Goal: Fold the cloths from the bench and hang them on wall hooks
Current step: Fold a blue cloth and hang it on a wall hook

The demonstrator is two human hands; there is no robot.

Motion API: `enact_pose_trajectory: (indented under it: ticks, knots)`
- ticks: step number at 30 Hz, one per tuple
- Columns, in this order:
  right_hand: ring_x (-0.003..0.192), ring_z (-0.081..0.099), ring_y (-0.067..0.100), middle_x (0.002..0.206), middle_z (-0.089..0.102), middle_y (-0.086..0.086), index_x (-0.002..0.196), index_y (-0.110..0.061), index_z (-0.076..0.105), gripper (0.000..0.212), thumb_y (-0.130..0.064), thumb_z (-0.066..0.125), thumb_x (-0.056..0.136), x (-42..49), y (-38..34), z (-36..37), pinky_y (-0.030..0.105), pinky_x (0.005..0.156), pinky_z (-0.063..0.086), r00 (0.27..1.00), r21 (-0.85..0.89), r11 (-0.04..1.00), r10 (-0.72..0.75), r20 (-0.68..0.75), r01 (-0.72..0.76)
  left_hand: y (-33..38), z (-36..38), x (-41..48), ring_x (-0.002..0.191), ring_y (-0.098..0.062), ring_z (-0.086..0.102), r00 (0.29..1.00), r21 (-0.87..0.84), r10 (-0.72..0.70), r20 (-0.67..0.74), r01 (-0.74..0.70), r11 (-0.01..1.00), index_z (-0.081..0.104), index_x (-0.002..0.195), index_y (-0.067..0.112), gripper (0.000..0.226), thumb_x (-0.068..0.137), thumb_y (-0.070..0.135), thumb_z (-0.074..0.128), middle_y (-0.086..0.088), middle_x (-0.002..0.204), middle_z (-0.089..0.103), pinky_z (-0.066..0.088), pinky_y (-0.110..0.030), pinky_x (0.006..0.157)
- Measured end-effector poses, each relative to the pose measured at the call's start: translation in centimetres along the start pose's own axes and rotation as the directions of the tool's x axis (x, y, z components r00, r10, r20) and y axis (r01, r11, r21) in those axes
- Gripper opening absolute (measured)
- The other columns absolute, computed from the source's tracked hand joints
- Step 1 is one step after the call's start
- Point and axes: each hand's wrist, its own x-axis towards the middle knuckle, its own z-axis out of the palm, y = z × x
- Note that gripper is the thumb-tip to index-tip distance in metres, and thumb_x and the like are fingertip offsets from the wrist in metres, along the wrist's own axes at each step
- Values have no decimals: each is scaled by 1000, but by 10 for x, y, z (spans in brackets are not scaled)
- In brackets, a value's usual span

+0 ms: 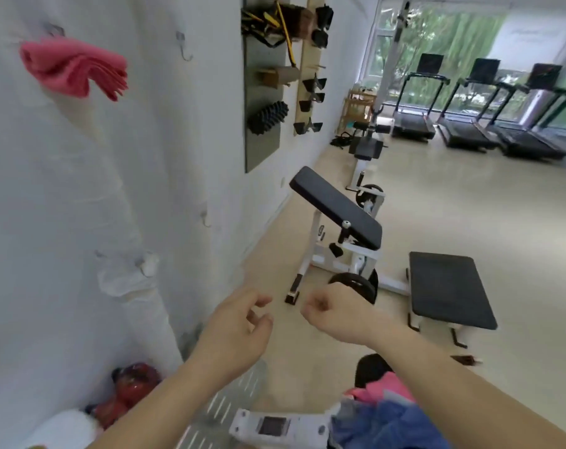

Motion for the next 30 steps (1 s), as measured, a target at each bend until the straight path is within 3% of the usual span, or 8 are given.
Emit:
enact_pose_trajectory:
  ticks: [2, 6, 8, 12, 16, 23, 27, 30]
  knots:
    - [61, 57, 18, 69, 65, 13, 71, -7, 64, 35, -30, 56, 97, -50, 66, -2, 37, 64, 49, 996, 57, 995, 86, 2, -86, 27, 64, -21, 88, -2, 62, 997, -49, -36, 68, 40, 998, 64, 116, 33, 25, 93, 26, 68, 25, 108, 62, 49, -18, 77]
    - [64, 54, 12, 72, 65, 13, 76, -7, 64, 28, -26, 54, 93, -153, 183, -6, 37, 66, 51, 966, 239, 944, 251, -70, -228, 85, 188, -66, 88, 0, 60, 978, -102, -74, 197, 96, 990, 58, 113, 37, 28, 94, 20, 69, 22, 106, 60, 48, -14, 77]
    - [59, 50, 9, 69, 61, 15, 74, -4, 61, 28, -22, 53, 93, -205, 228, -4, 31, 59, 47, 924, 331, 888, 370, -99, -320, 105, 238, -94, 83, 2, 58, 942, -82, -99, 321, 132, 988, 56, 106, 39, 28, 94, 16, 67, 24, 96, 58, 45, -11, 75]
    - [60, 57, 13, 72, 71, 16, 80, 5, 64, 29, -17, 53, 96, -269, 297, 2, 27, 59, 46, 840, 521, 737, 539, -67, -431, 112, 324, -139, 69, -2, 54, 844, 1, -199, 498, 229, 973, 57, 84, 34, 18, 88, 20, 67, 15, 78, 56, 49, -28, 78]
    - [68, 67, 12, 82, 78, 11, 92, -7, 71, 23, -22, 55, 99, -278, 338, 10, 28, 67, 52, 785, 606, 642, 617, -47, -469, 102, 380, -142, 94, -1, 66, 784, 44, -315, 534, 347, 937, 64, 120, 29, 28, 92, 31, 68, 15, 111, 67, 49, -23, 97]
    - [75, 74, 16, 86, 79, 6, 103, -19, 70, 15, -21, 55, 101, -231, 384, 11, 21, 68, 55, 755, 659, 539, 653, 66, -524, 76, 462, -44, 120, -23, 61, 799, 180, -317, 511, 262, 948, 61, 130, 16, 34, 99, 30, 58, -4, 130, 64, 45, -28, 94]
    - [74, 69, 13, 89, 77, 12, 101, -18, 71, 17, -17, 54, 102, -209, 415, 4, 23, 69, 55, 746, 673, 511, 659, 92, -534, 66, 498, -10, 103, -21, 64, 752, 241, -342, 564, 246, 939, 61, 128, 21, 33, 97, 29, 62, -3, 117, 70, 50, -32, 93]
    - [76, 69, 15, 90, 77, 14, 100, -18, 70, 16, -18, 54, 102, -209, 438, 2, 31, 74, 54, 741, 695, 456, 650, 165, -555, 60, 518, -17, 86, -17, 62, 652, 313, -400, 644, 253, 915, 57, 121, 24, 27, 95, 28, 63, 2, 85, 63, 55, -35, 92]
